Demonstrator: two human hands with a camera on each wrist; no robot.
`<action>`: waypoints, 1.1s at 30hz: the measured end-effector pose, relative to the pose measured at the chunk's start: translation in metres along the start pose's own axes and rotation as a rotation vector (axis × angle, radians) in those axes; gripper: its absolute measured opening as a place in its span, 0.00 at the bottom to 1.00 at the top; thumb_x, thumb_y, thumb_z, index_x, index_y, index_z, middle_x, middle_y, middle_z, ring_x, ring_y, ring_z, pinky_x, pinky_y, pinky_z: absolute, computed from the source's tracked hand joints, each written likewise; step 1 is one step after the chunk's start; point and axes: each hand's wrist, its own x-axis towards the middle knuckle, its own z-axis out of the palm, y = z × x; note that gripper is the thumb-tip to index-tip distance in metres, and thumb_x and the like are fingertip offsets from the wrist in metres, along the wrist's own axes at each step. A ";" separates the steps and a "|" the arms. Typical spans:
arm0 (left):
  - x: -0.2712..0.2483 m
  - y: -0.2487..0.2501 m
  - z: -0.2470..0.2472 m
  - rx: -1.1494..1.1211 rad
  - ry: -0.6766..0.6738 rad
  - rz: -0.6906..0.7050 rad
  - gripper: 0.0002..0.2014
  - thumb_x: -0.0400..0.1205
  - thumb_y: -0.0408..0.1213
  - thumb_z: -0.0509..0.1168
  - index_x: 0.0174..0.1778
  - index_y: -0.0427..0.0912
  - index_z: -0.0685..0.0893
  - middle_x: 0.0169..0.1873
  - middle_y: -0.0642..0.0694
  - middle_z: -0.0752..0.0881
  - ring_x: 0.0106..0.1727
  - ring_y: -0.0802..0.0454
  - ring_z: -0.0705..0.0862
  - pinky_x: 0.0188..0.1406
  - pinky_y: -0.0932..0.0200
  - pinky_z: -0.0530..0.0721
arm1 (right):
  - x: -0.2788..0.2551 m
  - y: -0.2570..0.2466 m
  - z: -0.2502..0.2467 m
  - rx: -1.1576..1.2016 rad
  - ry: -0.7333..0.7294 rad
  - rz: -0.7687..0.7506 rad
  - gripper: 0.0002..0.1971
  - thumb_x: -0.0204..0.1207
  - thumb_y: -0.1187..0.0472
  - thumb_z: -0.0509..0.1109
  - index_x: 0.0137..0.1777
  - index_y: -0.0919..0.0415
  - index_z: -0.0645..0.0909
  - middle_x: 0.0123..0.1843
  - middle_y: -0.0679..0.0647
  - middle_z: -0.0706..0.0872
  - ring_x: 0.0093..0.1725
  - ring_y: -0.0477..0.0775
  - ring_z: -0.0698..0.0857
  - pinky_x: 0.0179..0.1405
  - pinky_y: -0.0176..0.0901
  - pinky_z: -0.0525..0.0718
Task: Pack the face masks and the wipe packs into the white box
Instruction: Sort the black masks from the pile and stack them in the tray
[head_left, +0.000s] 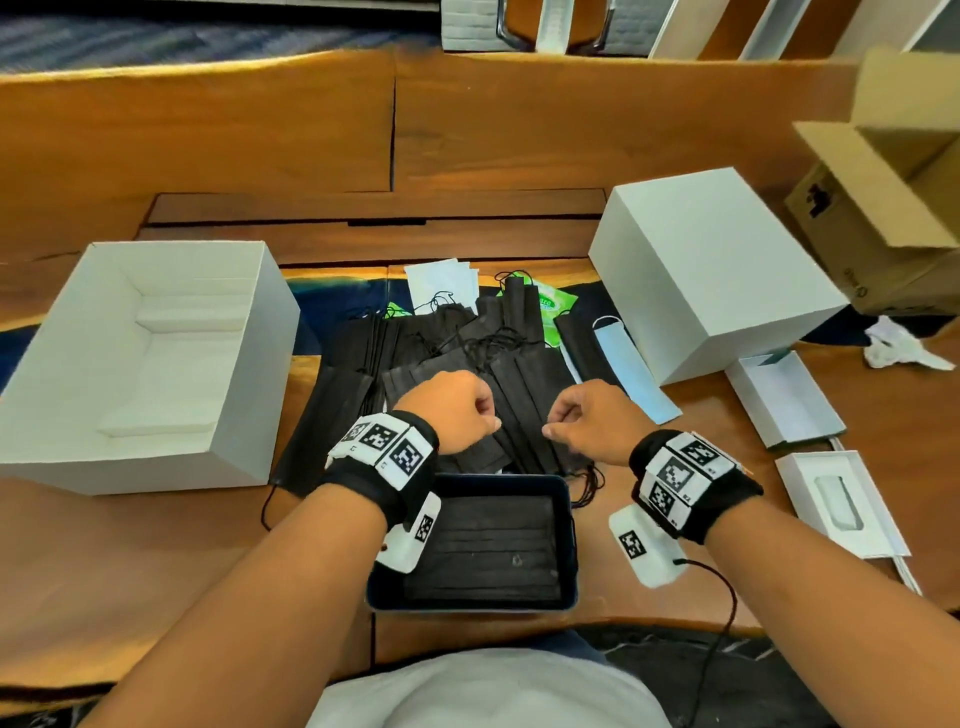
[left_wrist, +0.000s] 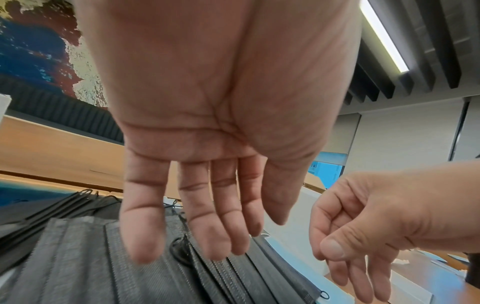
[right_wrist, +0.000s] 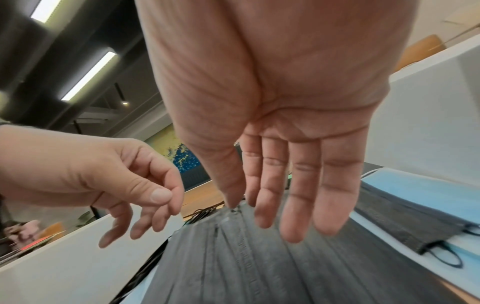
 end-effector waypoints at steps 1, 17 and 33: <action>0.006 0.002 -0.001 -0.007 0.002 -0.003 0.08 0.82 0.46 0.68 0.41 0.47 0.86 0.37 0.52 0.85 0.43 0.49 0.84 0.46 0.54 0.83 | 0.005 0.006 -0.004 0.012 0.007 0.013 0.05 0.72 0.56 0.77 0.38 0.55 0.86 0.36 0.47 0.87 0.42 0.52 0.87 0.51 0.52 0.88; 0.116 0.035 0.008 -0.046 0.062 -0.123 0.05 0.81 0.46 0.67 0.43 0.50 0.84 0.44 0.52 0.87 0.50 0.48 0.85 0.52 0.52 0.84 | 0.119 0.099 -0.023 0.122 0.153 0.391 0.24 0.75 0.55 0.75 0.67 0.63 0.75 0.66 0.61 0.81 0.66 0.62 0.81 0.65 0.49 0.79; 0.134 0.024 0.016 -0.195 0.094 -0.173 0.06 0.80 0.46 0.68 0.42 0.50 0.87 0.39 0.54 0.88 0.47 0.52 0.86 0.53 0.51 0.86 | 0.150 0.103 -0.015 0.092 0.137 0.390 0.30 0.65 0.48 0.82 0.63 0.60 0.80 0.62 0.59 0.81 0.61 0.60 0.83 0.61 0.46 0.81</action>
